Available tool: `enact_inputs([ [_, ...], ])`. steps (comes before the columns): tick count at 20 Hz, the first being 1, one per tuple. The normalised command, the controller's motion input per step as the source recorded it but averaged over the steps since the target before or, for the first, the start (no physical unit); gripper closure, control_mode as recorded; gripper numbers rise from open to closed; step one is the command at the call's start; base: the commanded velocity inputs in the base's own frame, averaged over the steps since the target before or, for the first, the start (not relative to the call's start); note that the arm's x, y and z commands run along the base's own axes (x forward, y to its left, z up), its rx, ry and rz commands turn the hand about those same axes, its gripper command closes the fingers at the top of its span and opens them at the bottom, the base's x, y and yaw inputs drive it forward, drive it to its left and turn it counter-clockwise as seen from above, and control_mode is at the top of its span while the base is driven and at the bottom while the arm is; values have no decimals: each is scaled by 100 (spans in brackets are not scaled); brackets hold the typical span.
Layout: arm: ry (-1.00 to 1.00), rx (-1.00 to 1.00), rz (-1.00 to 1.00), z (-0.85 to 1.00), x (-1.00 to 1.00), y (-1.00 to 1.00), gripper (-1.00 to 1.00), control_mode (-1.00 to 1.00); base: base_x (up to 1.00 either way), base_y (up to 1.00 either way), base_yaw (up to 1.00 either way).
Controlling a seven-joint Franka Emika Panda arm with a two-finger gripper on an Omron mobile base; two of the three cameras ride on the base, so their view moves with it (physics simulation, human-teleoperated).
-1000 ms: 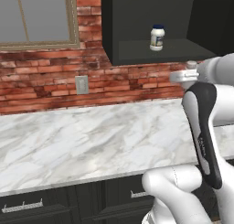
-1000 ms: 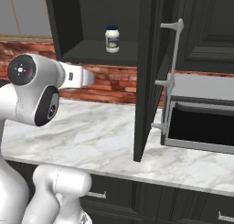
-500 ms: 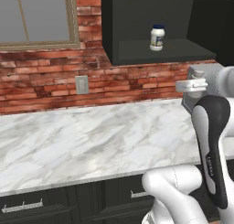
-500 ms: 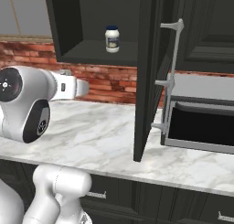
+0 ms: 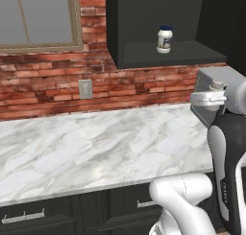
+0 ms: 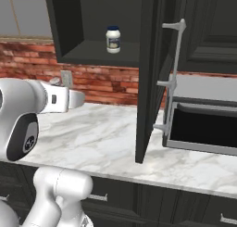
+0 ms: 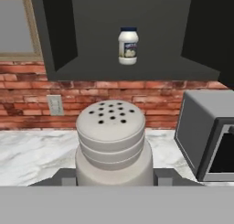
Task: Take 2 condiments from the cabinet and move them on the counter near the stove.Make sure the condiments are lined up with each other, next to each other.
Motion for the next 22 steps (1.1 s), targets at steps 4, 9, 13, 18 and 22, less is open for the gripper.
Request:
enact_inputs([
  [4, 0, 0, 0, 0, 0, 0, 100, 100, -29, 3, 0],
  [9, 0, 0, 0, 0, 0, 0, 100, 100, -74, 22, 1],
  [13, 0, 0, 0, 0, 0, 0, 100, 100, -76, 49, 0],
  [18, 0, 0, 0, 0, 0, 0, 100, 100, -31, 76, 3],
  [22, 0, 0, 0, 0, 0, 0, 100, 100, -3, 91, 2],
])
